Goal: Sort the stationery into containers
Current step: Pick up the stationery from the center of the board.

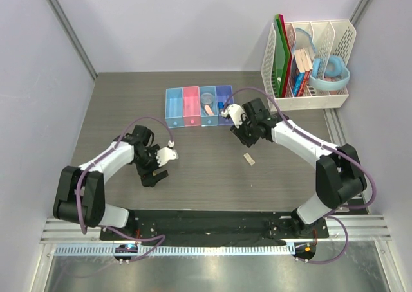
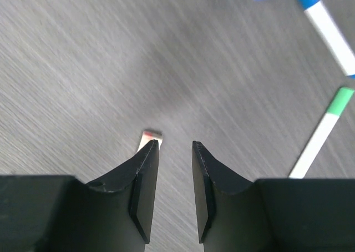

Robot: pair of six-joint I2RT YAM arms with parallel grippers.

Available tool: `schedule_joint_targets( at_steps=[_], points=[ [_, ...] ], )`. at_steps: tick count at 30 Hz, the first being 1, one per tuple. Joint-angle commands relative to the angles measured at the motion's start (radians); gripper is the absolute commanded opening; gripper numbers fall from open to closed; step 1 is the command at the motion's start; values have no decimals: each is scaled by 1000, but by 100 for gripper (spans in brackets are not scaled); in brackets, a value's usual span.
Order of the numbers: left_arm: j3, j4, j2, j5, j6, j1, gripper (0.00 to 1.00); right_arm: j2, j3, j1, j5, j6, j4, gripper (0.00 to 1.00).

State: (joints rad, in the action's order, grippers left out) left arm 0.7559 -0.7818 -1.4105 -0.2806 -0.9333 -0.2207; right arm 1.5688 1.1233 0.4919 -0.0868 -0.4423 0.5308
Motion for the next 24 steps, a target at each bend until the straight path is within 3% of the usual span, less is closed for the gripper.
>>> schedule_joint_targets(
  at_steps=[1, 8, 18, 24],
  points=[
    [-15, 65, 58, -5, 1, 4, 93, -9, -60, 5, 19, -18, -6, 36],
    [-50, 110, -4, 14, -1, 3, 90, 74, -138, 5, 21, -18, -49, 33],
    [-70, 154, -51, 44, -15, 4, 71, 105, -151, 4, 9, 1, -61, 31],
    [-67, 150, -68, 52, -21, 4, 78, 68, -149, 4, -2, 10, -42, 45]
  ],
)
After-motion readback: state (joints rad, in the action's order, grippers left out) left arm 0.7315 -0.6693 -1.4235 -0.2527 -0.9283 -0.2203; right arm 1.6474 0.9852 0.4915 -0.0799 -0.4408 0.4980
